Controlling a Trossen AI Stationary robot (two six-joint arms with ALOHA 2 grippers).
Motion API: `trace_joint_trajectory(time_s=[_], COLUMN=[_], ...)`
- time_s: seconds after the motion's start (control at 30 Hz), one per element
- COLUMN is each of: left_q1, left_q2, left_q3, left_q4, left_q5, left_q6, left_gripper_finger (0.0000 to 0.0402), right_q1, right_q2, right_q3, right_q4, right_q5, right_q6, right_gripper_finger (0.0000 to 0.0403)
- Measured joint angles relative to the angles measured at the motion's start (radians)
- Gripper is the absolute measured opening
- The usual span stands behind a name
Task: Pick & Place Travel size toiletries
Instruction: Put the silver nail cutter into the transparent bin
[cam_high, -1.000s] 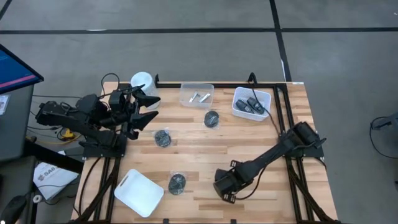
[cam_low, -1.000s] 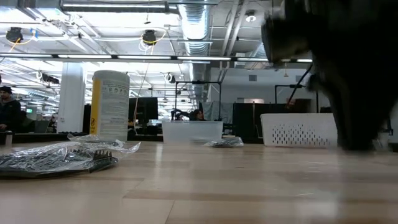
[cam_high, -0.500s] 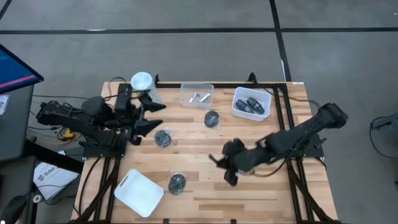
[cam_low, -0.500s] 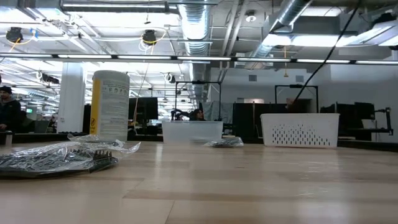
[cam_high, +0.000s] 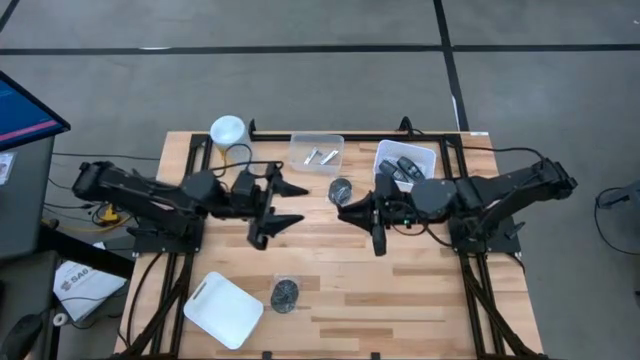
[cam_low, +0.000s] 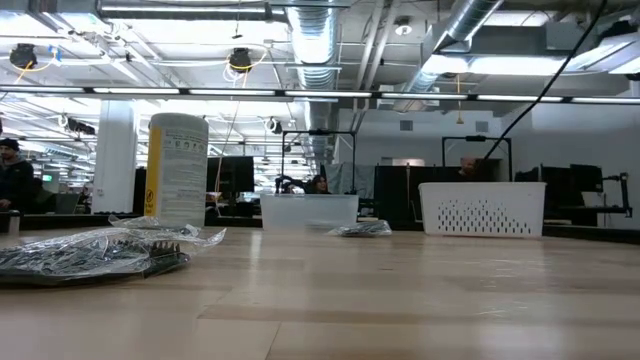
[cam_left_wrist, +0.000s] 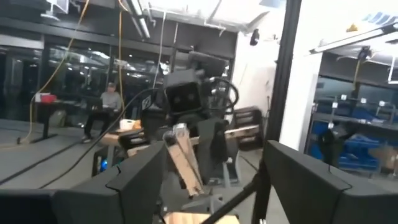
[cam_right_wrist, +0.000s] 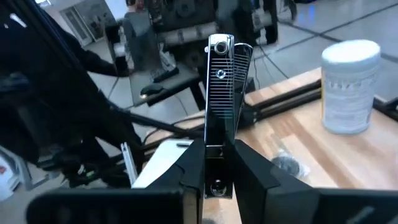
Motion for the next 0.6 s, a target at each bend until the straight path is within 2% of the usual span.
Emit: trace_joint_trajectory(time_s=[0.3, 0.6], left_q1=[0.058, 0.104], left_q2=[0.104, 0.190], left_q3=[0.000, 0.000], left_q4=[0.096, 0.223], left_q5=[0.016, 0.087], left_q6=[-0.084, -0.225], left_gripper_finger=[0.0323, 0.0337], right_q1=[-0.026, -0.048], right_q2=[0.002, 0.002], right_q3=[0.000, 0.000], right_q4=[0.024, 0.021], right_q5=[-0.016, -0.034], right_q6=[-0.055, -0.056], right_gripper_finger=[0.0047, 0.0047])
